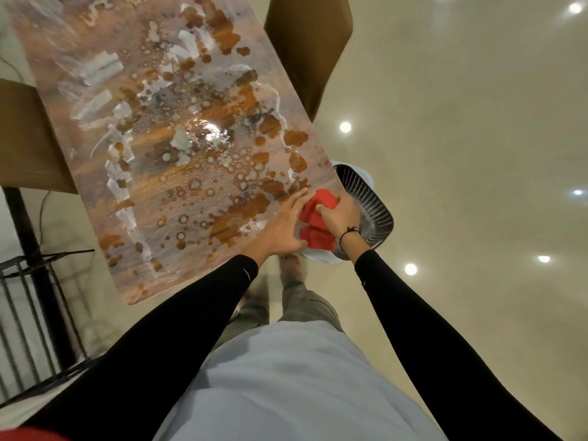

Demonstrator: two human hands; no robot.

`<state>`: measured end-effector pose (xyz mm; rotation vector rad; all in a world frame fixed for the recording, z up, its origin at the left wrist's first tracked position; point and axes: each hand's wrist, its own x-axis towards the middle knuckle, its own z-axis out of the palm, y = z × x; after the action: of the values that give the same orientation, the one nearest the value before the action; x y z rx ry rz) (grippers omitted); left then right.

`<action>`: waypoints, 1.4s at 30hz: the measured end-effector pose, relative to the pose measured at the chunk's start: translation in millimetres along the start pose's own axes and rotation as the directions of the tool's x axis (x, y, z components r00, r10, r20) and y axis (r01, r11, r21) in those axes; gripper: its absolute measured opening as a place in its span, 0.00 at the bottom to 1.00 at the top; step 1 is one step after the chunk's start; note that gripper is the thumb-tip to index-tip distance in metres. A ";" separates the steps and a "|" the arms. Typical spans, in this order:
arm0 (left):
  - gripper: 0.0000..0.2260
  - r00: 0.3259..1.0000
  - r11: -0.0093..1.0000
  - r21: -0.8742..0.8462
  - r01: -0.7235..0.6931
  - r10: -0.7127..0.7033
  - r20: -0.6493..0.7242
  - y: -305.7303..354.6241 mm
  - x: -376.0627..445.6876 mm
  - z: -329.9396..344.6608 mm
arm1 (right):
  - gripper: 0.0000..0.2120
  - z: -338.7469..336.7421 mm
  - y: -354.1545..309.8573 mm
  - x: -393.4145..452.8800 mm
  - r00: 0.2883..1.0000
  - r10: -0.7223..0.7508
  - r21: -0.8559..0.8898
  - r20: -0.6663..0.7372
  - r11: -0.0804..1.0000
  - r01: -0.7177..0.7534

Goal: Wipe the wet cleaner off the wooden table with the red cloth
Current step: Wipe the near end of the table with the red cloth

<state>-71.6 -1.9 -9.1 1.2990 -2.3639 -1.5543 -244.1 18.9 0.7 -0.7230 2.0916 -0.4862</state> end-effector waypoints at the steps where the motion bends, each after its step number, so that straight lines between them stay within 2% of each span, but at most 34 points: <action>1: 0.48 0.999 0.999 -0.033 0.013 -0.015 -0.049 -3.9 -1.6 -9.7 | 0.19 2.9 -7.4 -0.8 0.993 -0.098 -0.070 0.063 0.992 0.102; 2: 0.46 0.996 0.999 -0.038 0.017 -0.020 -0.083 -8.6 -3.2 -21.0 | 0.17 5.2 -14.4 -0.5 0.971 -0.190 -0.127 0.147 0.970 0.209; 4: 0.45 0.995 0.999 0.036 0.002 0.001 -0.104 -19.9 -6.7 -45.6 | 0.18 8.2 -30.5 0.5 0.887 -0.319 -0.183 0.334 0.901 0.393; 7: 0.33 0.999 0.993 0.121 0.000 0.005 -0.043 -37.1 -13.4 -76.5 | 0.21 15.2 -58.8 3.3 0.731 -0.381 -0.229 0.566 0.779 0.584; 9: 0.23 0.997 0.996 0.045 0.074 -0.074 -0.003 -50.4 -22.2 -86.5 | 0.22 24.8 -76.4 6.1 0.663 -0.372 -0.257 0.649 0.714 0.652; 10: 0.19 0.991 0.991 -0.029 0.131 -0.131 0.005 -57.6 -28.1 -89.4 | 0.22 30.6 -84.4 7.8 0.653 -0.381 -0.251 0.654 0.705 0.663; 12: 0.15 0.972 0.952 -0.202 0.231 -0.236 -0.003 -73.1 -43.2 -91.5 | 0.21 43.5 -98.2 12.6 0.673 -0.422 -0.213 0.607 0.730 0.650; 15: 0.17 0.931 0.866 -0.411 0.286 -0.352 -0.095 -93.8 -66.3 -85.5 | 0.19 69.2 -113.3 22.4 0.719 -0.452 -0.152 0.528 0.783 0.603; 18: 0.17 0.854 0.754 -0.575 0.318 -0.491 -0.172 -117.0 -85.1 -77.0 | 0.18 112.6 -124.9 26.2 0.693 -0.456 -0.152 0.558 0.765 0.626; 20: 0.17 0.810 0.756 -0.566 0.330 -0.534 -0.241 -136.3 -96.1 -72.3 | 0.17 145.6 -129.7 26.4 0.674 -0.435 -0.178 0.597 0.747 0.641; 23: 0.16 0.725 0.793 -0.459 0.401 -0.581 -0.370 -167.7 -115.0 -67.2 | 0.14 195.4 -138.0 22.4 0.660 -0.419 -0.215 0.624 0.720 0.660; 27: 0.15 0.658 0.783 -0.349 0.515 -0.622 -0.424 -207.4 -143.5 -72.8 | 0.12 256.6 -151.2 10.4 0.678 -0.435 -0.185 0.593 0.746 0.640; 29: 0.16 0.606 0.764 -0.355 0.539 -0.644 -0.466 -227.9 -159.0 -83.9 | 0.14 285.2 -159.9 2.0 0.671 -0.473 -0.130 0.571 0.755 0.643; 32: 0.16 0.552 0.753 -0.362 0.549 -0.652 -0.520 -253.7 -178.0 -99.1 | 0.16 321.0 -172.2 -8.5 0.653 -0.530 -0.110 0.541 0.725 0.680; 34: 0.15 0.513 0.751 -0.329 0.573 -0.641 -0.571 -270.5 -188.7 -104.6 | 0.17 341.7 -175.3 -13.9 0.652 -0.564 -0.181 0.507 0.670 0.720; 36: 0.14 0.440 0.735 -0.305 0.606 -0.629 -0.641 -288.9 -200.9 -108.2 | 0.20 359.2 -171.6 -22.2 0.668 -0.610 -0.279 0.427 0.614 0.739; 39: 0.12 0.271 0.670 -0.372 0.642 -0.653 -0.708 -318.3 -224.7 -109.0 | 0.24 382.7 -153.5 -46.0 0.700 -0.674 -0.362 0.238 0.607 0.707; 42: 0.11 0.132 0.626 -0.466 0.625 -0.674 -0.727 -350.3 -249.9 -105.7 | 0.36 409.9 -118.0 -73.9 0.755 -0.621 -0.436 0.211 0.632 0.641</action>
<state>354.5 27.3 -127.1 2.5099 -1.0483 -0.5432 165.1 -55.3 -119.5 -1.7951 1.8791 -0.2962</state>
